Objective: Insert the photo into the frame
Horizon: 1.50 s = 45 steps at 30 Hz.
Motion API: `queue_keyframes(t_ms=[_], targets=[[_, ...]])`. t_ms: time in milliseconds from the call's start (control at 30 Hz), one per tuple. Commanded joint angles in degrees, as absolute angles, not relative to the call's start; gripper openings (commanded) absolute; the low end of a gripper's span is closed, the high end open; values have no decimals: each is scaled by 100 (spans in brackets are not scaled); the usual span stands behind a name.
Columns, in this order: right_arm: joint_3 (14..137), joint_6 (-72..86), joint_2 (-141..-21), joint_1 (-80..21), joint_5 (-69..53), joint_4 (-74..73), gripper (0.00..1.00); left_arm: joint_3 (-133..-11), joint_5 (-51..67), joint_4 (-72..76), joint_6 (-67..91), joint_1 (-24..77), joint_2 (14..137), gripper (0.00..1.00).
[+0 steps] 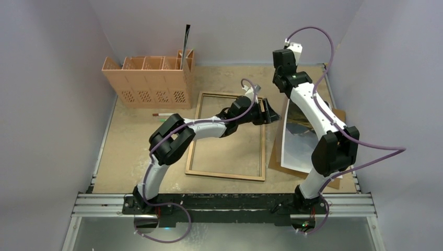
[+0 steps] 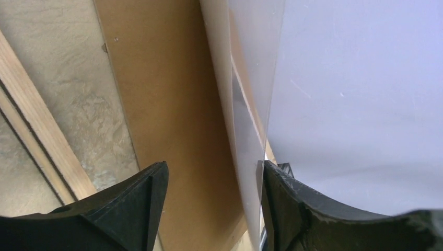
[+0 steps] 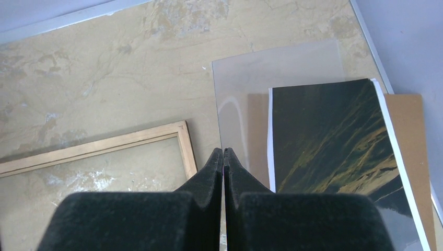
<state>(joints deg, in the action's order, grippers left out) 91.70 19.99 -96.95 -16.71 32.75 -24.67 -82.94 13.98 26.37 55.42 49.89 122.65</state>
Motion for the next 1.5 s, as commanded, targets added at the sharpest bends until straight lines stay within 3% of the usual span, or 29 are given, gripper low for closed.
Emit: queue_keyframes(t_ms=[0, 200, 467, 533, 633, 767, 933, 1467], targets=[[9472, 2119, -9545, -1628, 3147, -2533, 0, -8565, 1348, 3485, 6129, 5153, 12469, 62], [9426, 2235, -9589, -1622, 3149, -2541, 0, -8526, 873, 3282, 6177, 5274, 12392, 41], [9330, 2337, -9589, -1592, 3056, -2514, 0, -8517, 725, 2989, 6014, 5274, 12284, 0], [9311, 2390, -9568, -1553, 3017, -2524, 2, -8489, 685, 2918, 5897, 5265, 12212, 0], [9222, 2434, -9479, -1459, 2868, -2455, 19, -8430, 613, 2780, 5568, 5248, 11987, 0], [9091, 2433, -9330, -1269, 2257, -2282, 48, -8341, 671, 2414, 5136, 5164, 11632, 0], [8819, 2510, -9073, -1175, 1547, -1929, 68, -8227, 755, 1868, 4684, 4976, 11189, 0], [6679, 3377, -7478, -746, -153, 101, 81, -8711, 523, -1089, 2306, 4417, 9476, 0]])
